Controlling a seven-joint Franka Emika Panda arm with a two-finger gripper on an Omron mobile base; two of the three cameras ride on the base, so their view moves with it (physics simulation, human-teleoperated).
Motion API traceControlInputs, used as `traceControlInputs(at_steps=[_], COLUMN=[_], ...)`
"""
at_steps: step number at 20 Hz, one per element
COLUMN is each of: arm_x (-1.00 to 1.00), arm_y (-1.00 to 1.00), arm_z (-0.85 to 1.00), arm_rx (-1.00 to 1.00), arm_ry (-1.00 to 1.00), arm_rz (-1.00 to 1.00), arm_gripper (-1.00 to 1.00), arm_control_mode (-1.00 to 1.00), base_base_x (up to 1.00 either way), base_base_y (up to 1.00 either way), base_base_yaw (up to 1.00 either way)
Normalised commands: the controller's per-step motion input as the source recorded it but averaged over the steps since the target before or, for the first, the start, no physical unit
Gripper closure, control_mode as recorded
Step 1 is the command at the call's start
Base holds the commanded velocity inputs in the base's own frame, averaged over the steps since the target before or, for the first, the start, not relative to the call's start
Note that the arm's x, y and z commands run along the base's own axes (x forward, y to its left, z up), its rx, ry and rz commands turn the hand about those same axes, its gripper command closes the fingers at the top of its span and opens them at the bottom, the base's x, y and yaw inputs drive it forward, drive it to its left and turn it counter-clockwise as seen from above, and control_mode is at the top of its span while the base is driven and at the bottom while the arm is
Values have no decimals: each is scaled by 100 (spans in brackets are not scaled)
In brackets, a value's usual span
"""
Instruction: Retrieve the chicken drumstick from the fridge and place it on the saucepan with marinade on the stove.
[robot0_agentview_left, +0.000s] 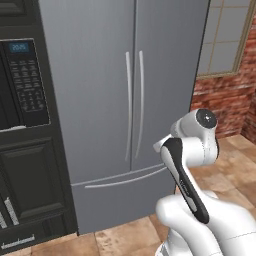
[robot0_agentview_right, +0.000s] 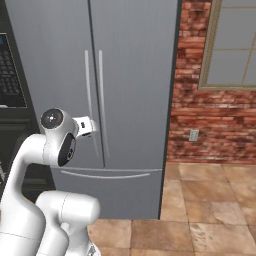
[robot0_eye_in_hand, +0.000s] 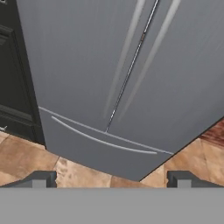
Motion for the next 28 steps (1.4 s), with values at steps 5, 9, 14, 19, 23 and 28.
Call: traceControlInputs(at_steps=[5,9,14,19,23,28], arm_x=[7,13,2,0,0,13], arm_y=[0,12,34,28,5,0], arm_z=[-1,14,47,58,33,0], arm_rx=[0,1,7,12,22,6], arm_ry=[0,-4,-5,-9,-2,7], arm_rz=[0,-9,-17,-15,-5,0], arm_gripper=[-100,-100,-100,-100,-100,-100], arm_control_mode=[-100,-100,-100,-100,-100,-100], base_base_x=[0,0,0,0,0,0], base_base_y=[0,0,0,0,0,0], base_base_yaw=[0,0,0,0,0,0])
